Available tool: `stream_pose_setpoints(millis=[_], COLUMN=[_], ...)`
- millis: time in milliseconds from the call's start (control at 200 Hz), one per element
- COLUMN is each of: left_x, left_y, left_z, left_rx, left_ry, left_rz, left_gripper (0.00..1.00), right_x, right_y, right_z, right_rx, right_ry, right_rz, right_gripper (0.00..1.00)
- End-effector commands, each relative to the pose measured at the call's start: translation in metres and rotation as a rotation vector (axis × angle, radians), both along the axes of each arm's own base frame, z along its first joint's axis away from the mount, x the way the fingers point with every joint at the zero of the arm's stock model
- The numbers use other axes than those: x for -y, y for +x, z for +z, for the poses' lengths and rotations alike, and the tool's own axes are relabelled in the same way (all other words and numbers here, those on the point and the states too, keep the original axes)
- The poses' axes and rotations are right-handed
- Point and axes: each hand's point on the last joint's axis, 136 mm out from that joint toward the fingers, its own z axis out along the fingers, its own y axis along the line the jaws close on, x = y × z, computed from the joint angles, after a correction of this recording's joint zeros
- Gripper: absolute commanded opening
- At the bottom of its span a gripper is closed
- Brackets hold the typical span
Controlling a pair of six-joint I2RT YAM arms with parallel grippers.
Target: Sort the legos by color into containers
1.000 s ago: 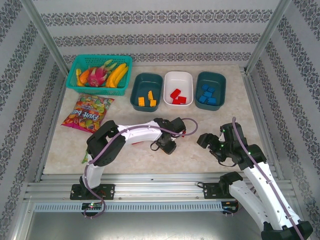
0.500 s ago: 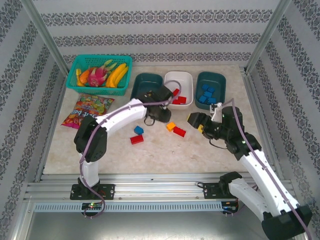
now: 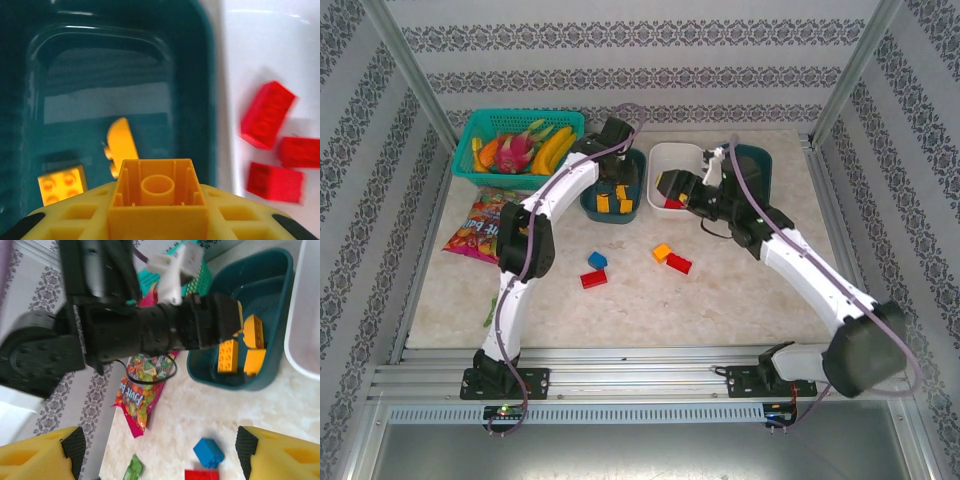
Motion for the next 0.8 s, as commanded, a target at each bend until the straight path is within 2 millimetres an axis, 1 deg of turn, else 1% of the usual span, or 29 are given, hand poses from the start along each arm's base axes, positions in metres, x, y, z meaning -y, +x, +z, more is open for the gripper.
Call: stream_pose_setpoints(millis=[0, 80, 185, 250, 370, 505, 585, 635, 689, 794], left_x=[-0.031, -0.038, -0.047, -0.05, -0.05, -0.049, -0.05, -0.05, -0.05, -0.049], left_y=[0.019, 0.032, 0.041, 0.042, 0.041, 0.04, 0.04, 0.04, 0.04, 0.038], left_z=[-0.002, -0.003, -0.015, -0.025, -0.042, -0.053, -0.052, -0.048, -0.04, -0.012], left_rx=[0.013, 0.053, 0.06, 0.049, 0.021, -0.006, -0.009, -0.008, 0.001, 0.033], left_ry=[0.052, 0.091, 0.146, 0.169, 0.178, 0.177, 0.174, 0.172, 0.164, 0.137], left_rz=[0.092, 0.111, 0.143, 0.155, 0.156, 0.157, 0.165, 0.168, 0.173, 0.189], left_gripper=[0.39, 0.4, 0.41, 0.42, 0.45, 0.49, 0.52, 0.53, 0.54, 0.59], right_x=[-0.013, -0.019, -0.025, -0.027, -0.027, -0.027, -0.026, -0.026, -0.025, -0.02], right_y=[0.022, 0.033, 0.039, 0.039, 0.039, 0.04, 0.04, 0.039, 0.038, 0.036], right_z=[0.027, 0.019, 0.007, 0.001, -0.012, -0.014, -0.015, -0.015, -0.018, -0.023], right_rx=[0.107, 0.083, 0.041, 0.019, -0.015, -0.019, -0.024, -0.027, -0.029, -0.029], right_ry=[0.006, -0.001, 0.004, 0.009, -0.002, -0.012, -0.021, -0.027, -0.045, -0.095], right_rz=[0.018, 0.024, 0.036, 0.044, 0.045, 0.043, 0.044, 0.046, 0.047, 0.041], right_gripper=[0.81, 0.8, 0.8, 0.8, 0.8, 0.8, 0.8, 0.8, 0.8, 0.8])
